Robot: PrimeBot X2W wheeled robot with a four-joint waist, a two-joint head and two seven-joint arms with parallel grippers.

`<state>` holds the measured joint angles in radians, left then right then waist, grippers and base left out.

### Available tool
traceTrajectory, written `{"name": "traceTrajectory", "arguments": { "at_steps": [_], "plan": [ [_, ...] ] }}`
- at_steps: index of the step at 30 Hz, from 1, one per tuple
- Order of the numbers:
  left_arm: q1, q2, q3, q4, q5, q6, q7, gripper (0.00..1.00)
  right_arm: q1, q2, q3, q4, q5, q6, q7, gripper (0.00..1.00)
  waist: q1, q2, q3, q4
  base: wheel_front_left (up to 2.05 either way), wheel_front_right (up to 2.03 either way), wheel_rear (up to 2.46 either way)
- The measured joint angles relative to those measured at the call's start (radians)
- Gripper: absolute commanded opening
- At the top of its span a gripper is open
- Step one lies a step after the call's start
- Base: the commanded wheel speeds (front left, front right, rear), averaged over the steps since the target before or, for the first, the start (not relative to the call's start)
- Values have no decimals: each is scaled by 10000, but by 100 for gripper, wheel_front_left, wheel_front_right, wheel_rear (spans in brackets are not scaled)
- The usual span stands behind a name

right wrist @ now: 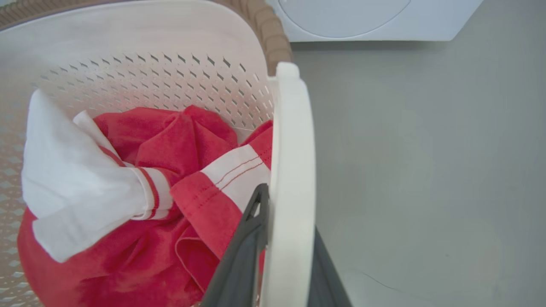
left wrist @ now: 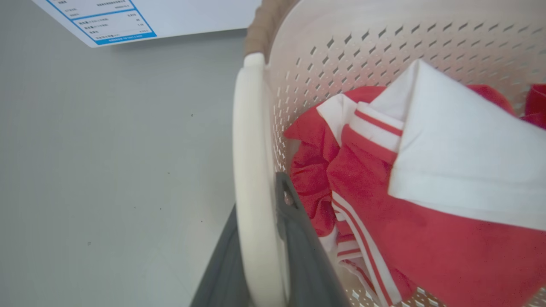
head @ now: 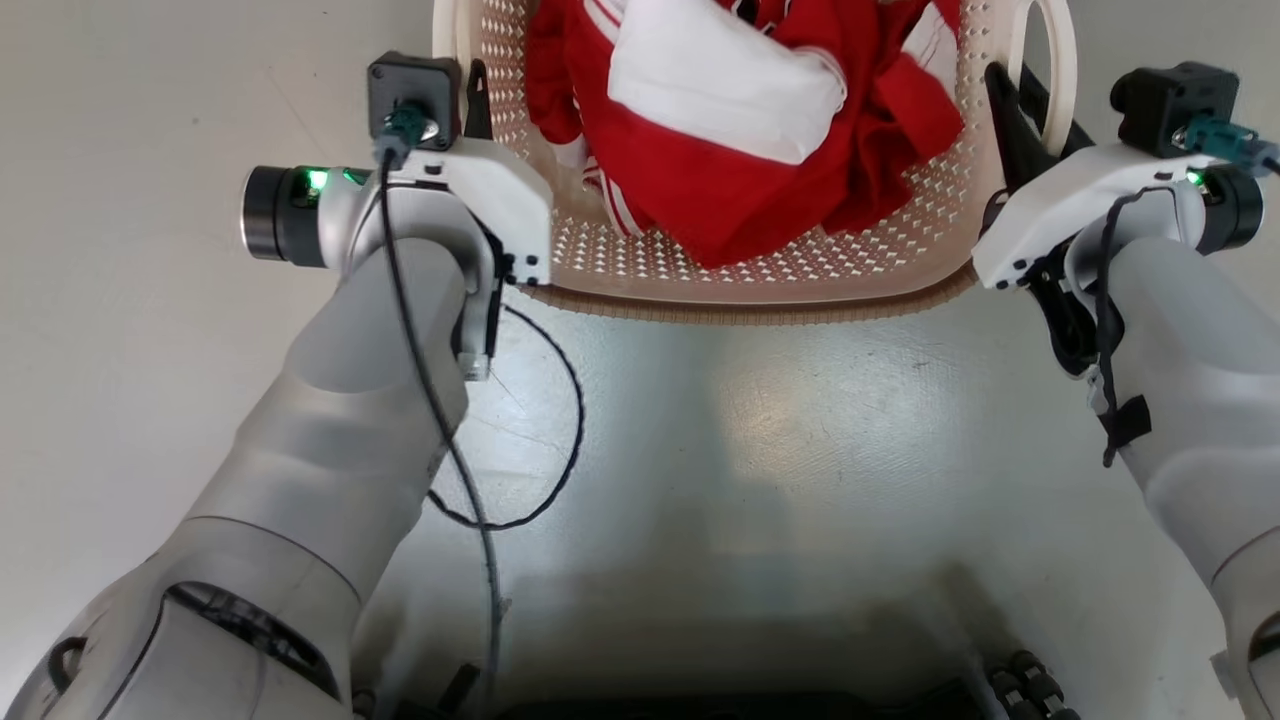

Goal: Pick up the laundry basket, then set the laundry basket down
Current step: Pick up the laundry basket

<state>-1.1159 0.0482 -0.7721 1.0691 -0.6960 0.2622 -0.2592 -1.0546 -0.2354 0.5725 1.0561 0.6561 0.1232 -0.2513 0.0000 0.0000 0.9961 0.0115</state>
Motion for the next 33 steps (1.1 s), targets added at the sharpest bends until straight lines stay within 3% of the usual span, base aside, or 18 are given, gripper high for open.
{"name": "traceTrajectory", "arguments": {
  "at_steps": [15, 33],
  "plan": [
    [60, -36, -456, 222, -621, 15, 10, 0, -98, 286, 278, 491, 174, -17, 4, 0, 0, -1, -443, -91, 0, 0, 0],
    [1055, -36, -1881, 811, -2297, -261, 90, 0, 511, 821, 1348, 1636, 1319, -15, 297, 0, 0, 0, -2394, -36, 0, 0, 0]
  ]
}}
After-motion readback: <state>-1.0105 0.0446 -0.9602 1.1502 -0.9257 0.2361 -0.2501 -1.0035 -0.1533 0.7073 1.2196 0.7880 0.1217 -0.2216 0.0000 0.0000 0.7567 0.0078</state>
